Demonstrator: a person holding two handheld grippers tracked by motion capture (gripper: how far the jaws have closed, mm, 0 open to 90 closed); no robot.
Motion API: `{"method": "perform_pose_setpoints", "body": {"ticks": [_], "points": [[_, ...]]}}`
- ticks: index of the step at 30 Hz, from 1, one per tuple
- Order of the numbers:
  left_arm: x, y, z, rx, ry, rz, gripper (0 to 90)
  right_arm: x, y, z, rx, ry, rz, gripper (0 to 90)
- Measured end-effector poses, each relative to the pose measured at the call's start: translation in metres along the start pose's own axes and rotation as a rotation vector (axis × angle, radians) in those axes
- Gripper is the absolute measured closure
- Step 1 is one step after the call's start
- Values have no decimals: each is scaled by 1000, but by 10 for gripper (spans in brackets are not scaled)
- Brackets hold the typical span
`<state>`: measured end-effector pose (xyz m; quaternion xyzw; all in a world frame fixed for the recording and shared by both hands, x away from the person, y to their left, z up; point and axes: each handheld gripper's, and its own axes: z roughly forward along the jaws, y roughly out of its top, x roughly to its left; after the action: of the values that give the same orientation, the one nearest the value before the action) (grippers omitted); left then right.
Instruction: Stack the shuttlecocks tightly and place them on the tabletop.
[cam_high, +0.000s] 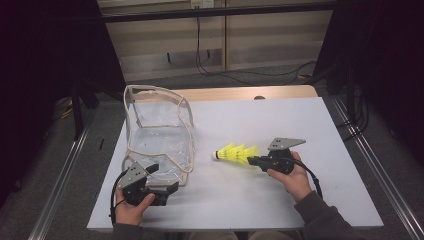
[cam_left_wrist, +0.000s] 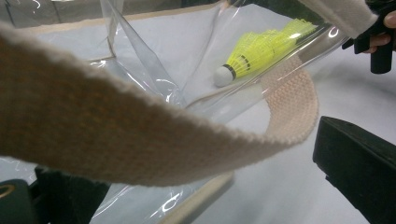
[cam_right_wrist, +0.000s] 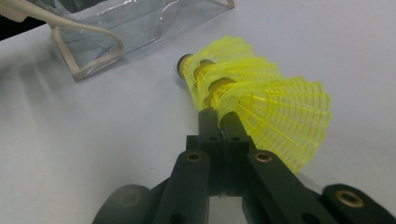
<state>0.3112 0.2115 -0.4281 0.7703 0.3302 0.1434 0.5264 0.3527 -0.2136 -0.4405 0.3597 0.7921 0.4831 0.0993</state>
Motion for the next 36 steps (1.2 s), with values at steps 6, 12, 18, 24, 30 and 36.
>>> {"method": "perform_pose_setpoints", "body": {"ticks": [6,12,18,24,30,36], "points": [[0,0,0,0,0,0,22,0,0,2,2,-2,7,898],[0,0,0,2,-1,0,23,0,0,3,0,-7,12,898],[0,0,0,-1,0,-1,24,-1,0,4,-5,-12,19,898],[0,0,0,-1,0,0,24,-1,0,6,-4,-15,25,898],[0,0,0,-2,3,-1,25,-1,-1,8,-14,-17,45,897],[0,0,0,0,3,-1,26,0,-1,11,-13,-22,46,897]]}}
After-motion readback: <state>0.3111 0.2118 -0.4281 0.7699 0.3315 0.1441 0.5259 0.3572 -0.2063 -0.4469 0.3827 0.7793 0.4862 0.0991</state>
